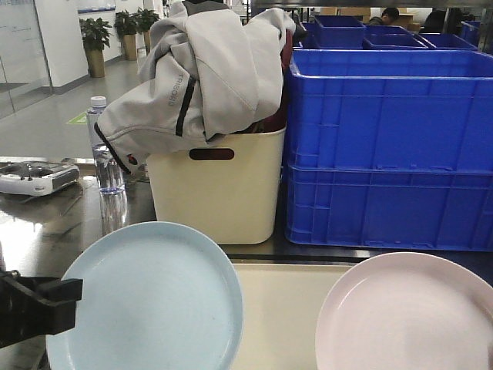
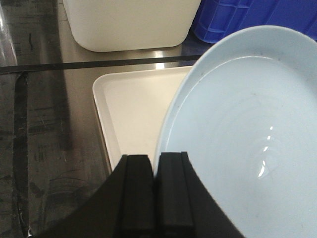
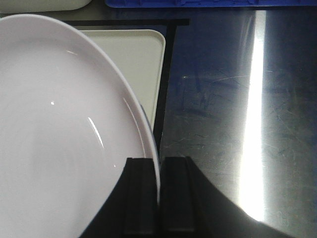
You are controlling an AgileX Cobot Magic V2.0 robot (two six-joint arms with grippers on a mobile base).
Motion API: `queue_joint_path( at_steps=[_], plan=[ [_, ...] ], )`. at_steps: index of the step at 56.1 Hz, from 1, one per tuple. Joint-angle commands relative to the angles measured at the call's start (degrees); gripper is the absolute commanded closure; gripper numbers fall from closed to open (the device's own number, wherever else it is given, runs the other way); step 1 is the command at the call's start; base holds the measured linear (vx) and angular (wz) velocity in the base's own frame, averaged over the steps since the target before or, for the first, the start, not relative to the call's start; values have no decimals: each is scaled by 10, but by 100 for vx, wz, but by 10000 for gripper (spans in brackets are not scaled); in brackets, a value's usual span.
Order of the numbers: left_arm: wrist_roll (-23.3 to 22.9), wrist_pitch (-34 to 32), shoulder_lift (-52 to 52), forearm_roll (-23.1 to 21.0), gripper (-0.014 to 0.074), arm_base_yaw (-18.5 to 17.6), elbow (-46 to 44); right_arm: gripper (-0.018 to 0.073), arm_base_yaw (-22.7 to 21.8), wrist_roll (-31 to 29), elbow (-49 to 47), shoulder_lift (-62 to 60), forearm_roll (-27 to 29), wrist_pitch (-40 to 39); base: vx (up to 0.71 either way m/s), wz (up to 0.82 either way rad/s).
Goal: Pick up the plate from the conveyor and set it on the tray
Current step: 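Lower the blue plate with the left gripper onto the cream tray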
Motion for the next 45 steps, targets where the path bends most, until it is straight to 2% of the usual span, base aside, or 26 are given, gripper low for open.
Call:
queue_joint_path(
  at_steps=[1,12,24,35,45],
  plan=[
    [-1,-45,-10,-10,602,-3,-17,572,-4,-1,-17,-4,7,-44,0,0],
    [-1,-45,-10,-10,602,-3,-17,572,-4,-1,-17,-4,10,-48,0,0],
    [-3,-47,-8,-11,602,-3,-17,571,-4,-1,-17,-2,49,-64,0,0],
    [1,-97,50,-33,602,-4,-18,571,-4,19,-17,-2,52,-108,0,0],
    [70,-109,163,-74,602,-22,-70,571,-4,21,-17,-2,52,-108,0,0]
  ],
)
